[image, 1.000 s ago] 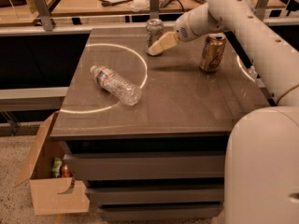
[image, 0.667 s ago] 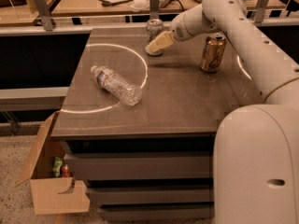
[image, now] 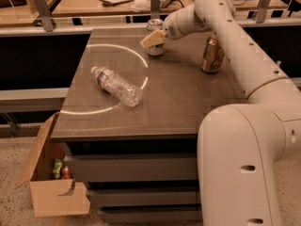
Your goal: Move 7up can near water bottle
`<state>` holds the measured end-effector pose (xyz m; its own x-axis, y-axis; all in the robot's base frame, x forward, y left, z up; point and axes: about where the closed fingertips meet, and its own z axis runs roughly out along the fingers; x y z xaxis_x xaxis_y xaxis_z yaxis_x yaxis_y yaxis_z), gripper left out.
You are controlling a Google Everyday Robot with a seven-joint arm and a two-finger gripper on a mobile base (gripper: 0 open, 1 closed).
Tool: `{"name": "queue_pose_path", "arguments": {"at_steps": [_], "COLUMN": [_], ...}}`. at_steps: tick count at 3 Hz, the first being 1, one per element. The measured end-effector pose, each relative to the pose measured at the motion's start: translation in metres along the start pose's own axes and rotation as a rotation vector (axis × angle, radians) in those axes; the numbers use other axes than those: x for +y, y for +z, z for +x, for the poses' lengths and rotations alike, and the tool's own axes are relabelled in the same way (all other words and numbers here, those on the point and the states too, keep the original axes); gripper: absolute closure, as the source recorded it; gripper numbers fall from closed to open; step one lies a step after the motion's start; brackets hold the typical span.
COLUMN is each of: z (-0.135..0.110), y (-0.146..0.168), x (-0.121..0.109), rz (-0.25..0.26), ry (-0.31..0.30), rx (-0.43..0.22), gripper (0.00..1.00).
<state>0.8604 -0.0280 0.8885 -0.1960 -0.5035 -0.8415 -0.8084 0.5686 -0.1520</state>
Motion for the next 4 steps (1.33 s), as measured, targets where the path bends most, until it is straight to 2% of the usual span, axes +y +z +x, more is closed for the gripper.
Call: {"name": "queue_pose_path", "arguments": {"at_steps": [1,2,3,4], "z": [-0.002,-0.001,-0.004,-0.012], "y": [-0.007,-0.029,-0.054,-0.069], "x": [0.015,0.035,0.077,0.131], "rz": [-0.089,-0.178,-0.349,-0.561], "ry": [0.033,0.055,0.046,-0.004], "rx": [0.007,0.032,0.008,-0.109], "gripper": [0.65,0.88,1.00,1.00]}}
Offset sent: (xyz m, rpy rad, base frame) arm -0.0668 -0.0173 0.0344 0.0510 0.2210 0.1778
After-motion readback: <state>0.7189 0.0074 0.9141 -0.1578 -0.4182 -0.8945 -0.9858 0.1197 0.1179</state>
